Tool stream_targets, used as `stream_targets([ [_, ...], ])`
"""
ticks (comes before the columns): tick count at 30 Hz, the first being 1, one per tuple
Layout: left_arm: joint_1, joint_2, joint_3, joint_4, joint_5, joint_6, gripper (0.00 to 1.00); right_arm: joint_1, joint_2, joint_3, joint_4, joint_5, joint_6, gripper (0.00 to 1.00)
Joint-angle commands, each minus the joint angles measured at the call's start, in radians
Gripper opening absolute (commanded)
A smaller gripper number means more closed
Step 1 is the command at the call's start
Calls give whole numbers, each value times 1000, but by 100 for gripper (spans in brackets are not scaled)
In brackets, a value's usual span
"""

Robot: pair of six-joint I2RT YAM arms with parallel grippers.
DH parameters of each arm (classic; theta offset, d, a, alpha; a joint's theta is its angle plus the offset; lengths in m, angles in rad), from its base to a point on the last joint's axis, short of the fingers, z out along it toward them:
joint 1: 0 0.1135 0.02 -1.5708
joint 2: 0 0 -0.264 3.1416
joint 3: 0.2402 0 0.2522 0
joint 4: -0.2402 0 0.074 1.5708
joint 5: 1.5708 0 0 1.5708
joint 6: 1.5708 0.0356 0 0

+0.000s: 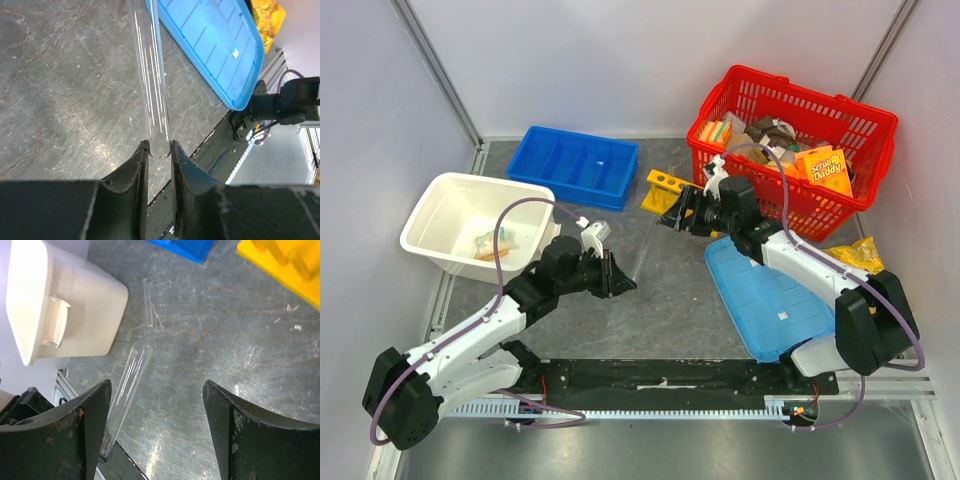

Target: Organize the chemistry lab equipment

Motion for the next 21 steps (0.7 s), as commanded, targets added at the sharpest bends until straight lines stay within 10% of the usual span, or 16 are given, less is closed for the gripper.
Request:
stream_targets([
  [1, -3, -36, 4, 64, 50, 48, 13, -39, 24, 81, -38, -162, -55, 81],
  [21, -3, -36, -8, 72, 53, 116, 13, -68, 134, 130, 80, -363, 37, 56],
])
